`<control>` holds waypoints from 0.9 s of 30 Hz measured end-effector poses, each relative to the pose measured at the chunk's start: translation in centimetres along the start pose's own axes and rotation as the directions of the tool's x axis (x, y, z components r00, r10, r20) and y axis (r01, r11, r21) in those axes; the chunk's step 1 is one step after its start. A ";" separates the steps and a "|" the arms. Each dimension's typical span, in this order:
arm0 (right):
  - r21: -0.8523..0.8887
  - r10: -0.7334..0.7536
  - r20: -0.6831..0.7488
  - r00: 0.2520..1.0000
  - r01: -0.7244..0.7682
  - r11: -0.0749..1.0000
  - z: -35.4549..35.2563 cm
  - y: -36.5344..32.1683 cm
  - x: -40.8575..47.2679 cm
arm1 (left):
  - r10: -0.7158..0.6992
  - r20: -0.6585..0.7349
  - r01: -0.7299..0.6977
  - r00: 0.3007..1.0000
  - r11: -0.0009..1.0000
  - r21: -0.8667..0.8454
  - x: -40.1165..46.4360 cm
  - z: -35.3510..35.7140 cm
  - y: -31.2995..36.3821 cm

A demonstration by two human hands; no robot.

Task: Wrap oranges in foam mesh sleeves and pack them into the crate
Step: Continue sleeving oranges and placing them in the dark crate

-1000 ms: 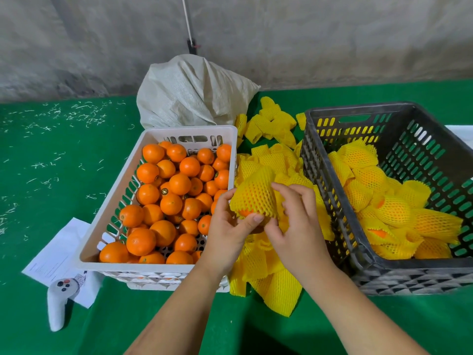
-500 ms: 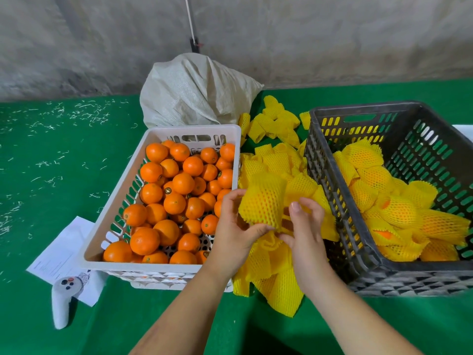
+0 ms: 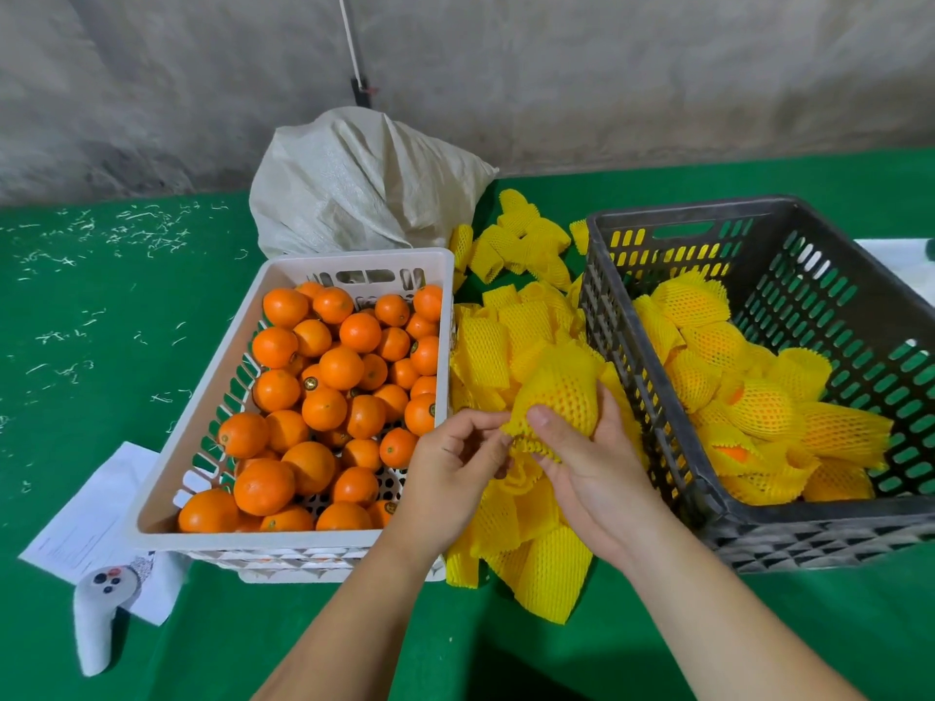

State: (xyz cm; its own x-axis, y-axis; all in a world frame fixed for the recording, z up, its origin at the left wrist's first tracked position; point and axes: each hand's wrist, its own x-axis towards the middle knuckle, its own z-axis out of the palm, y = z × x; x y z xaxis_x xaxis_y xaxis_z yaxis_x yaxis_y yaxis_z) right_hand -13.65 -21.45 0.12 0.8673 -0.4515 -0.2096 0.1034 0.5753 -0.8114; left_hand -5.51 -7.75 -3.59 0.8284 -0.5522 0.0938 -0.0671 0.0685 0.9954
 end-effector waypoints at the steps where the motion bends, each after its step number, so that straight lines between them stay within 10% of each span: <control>1: -0.024 0.010 0.013 1.000 -0.010 1.000 0.0 0.2 0.0 | 0.007 0.012 -0.008 1.000 1.000 0.026 -0.1 0.0 0.0; 10: -0.458 -0.231 -0.197 0.953 0.119 0.881 -4.5 -7.5 4.2 | 0.006 0.082 -0.013 0.997 0.996 0.093 -0.2 0.1 0.4; 18: -0.932 -0.303 -0.266 0.915 -0.163 0.325 -10.4 -12.1 7.7 | 0.003 0.070 -0.013 0.998 0.990 0.141 0.0 0.0 0.1; 24: -0.987 -0.402 0.154 0.903 0.155 -0.031 -5.2 -6.7 7.3 | 0.097 0.114 -0.135 0.989 0.907 0.399 1.0 0.6 -0.3; 27: -0.930 -0.026 0.271 0.962 0.254 -0.267 -2.4 -3.8 8.4 | 0.210 0.063 -0.210 0.976 0.815 0.540 3.4 -0.8 -0.2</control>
State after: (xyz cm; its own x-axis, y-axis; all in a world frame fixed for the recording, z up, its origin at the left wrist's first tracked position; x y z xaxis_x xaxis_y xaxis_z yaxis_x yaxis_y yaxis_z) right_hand -7.90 -29.08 0.10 0.9638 -0.2647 -0.0330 -0.2596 -0.9023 -0.3442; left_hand -2.25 -8.93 -3.48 0.7593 -0.5767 0.3015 -0.5289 -0.2768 0.8023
